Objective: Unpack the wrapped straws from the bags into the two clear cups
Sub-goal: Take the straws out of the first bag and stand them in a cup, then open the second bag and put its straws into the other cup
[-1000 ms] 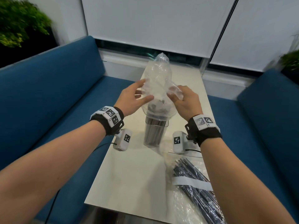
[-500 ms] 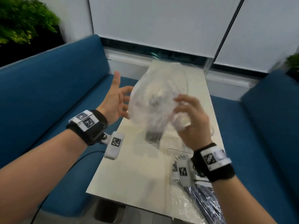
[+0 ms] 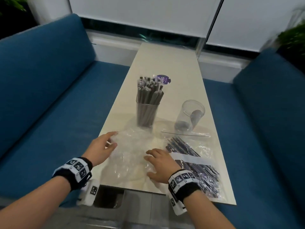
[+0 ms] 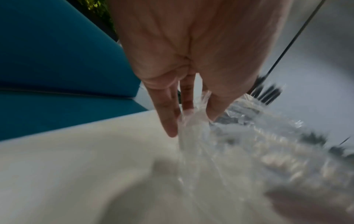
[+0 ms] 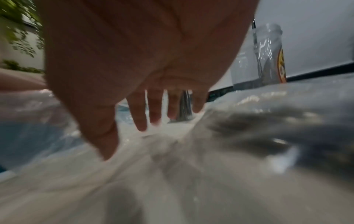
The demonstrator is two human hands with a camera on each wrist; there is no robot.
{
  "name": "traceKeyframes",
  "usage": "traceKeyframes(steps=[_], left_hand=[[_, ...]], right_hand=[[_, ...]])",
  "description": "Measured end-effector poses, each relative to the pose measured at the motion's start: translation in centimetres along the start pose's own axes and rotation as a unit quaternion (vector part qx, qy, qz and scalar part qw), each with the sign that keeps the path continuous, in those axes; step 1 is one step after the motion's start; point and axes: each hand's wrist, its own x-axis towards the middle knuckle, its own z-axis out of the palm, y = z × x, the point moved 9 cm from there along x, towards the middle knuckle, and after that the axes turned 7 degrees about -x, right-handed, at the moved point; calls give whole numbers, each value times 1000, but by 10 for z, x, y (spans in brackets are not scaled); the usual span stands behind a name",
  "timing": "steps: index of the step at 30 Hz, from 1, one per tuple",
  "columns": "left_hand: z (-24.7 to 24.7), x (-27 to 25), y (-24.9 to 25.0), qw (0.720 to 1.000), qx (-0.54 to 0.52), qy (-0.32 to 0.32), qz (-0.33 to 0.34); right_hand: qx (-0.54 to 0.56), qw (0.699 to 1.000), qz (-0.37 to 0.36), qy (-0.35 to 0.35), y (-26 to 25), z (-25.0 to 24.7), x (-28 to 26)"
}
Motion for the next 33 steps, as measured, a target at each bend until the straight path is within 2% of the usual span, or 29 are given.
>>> traceKeyframes(steps=[2, 4, 7, 9, 11, 14, 15, 16, 18, 21, 24, 26, 29, 31, 33], left_hand=[[25, 9, -16, 989, 121, -71, -42], [34, 10, -20, 976, 179, -112, -62], [16, 8, -6, 987, 128, -80, -49], [-1, 3, 4, 992, 108, -52, -36], [-18, -7, 19, 994, 111, -7, -13], [-43, -36, 72, 986, 91, 117, 79], [-40, -44, 94, 982, 70, 133, 114], [-27, -50, 114, 982, 45, 117, 140], [21, -55, 148, 986, 2, 30, 163], [114, -45, 173, 986, 2, -86, 140], [185, -15, 160, 991, 45, -125, 21], [207, 1, 145, 990, 22, -120, -64], [216, 12, 131, 987, -12, -101, -129], [216, 13, 135, 987, -48, -89, -127], [210, 9, 149, 987, -93, -81, -98]], right_hand=[[2, 999, 16, -47, -1, 5, 1], [54, 998, 19, -11, 0, -8, -5], [173, 976, 47, 121, 24, -44, -35], [226, 948, 112, 196, 59, -58, -67], [234, 922, 202, 234, 102, -60, -101], [219, 885, 339, 233, 168, -49, -145], [222, 871, 376, 227, 187, -43, -155], [225, 861, 403, 214, 202, -37, -162], [249, 847, 437, 175, 223, -20, -165], [322, 825, 447, 126, 235, 5, -160], [376, 807, 445, 100, 239, 25, -157], [406, 801, 431, 87, 242, 34, -155], [412, 827, 371, 95, 241, 33, -154], [407, 849, 315, 119, 235, 15, -163], [400, 871, 263, 107, 227, -3, -179]])
